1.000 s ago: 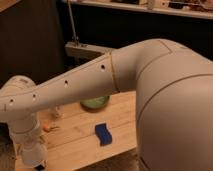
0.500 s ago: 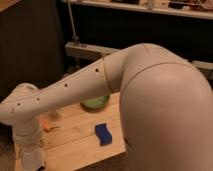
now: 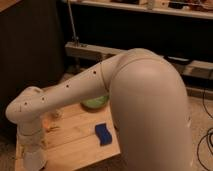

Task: Place the ceramic cup over the eraser

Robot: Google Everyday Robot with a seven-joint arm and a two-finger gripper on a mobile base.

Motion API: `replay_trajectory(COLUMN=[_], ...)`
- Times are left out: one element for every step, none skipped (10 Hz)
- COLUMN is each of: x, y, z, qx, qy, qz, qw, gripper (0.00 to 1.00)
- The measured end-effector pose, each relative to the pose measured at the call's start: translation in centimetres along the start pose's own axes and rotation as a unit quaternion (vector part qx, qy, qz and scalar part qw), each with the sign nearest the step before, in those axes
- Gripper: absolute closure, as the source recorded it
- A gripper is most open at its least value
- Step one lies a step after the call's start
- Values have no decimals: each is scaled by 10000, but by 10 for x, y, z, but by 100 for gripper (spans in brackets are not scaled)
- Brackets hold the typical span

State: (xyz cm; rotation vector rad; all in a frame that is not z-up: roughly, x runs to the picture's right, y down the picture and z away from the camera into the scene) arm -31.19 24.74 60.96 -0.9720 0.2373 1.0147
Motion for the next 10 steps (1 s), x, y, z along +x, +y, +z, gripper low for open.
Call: replay_trajectory(x=[-1,-1,-1,-1,-1,-1,-1,-1,-1,-1], y=[-3,-1,-1,-2,-3,-2,-2,-2,-2,-2], z=[0,1,1,0,0,0,1,0,1,1], qx=[-9,-10,-10,-9,-8,-8,-9,-7,-8,-7], qy=[-13,-4,-3,-7,-8,-5,-4,-5,-4,-5], qz=[67,51,58,65,71,62,61,63,61,63], qw=[10000,10000,10000,10000,10000,10000,10000,10000,10000,10000], gripper=[20,20,20,20,20,20,20,20,20,20])
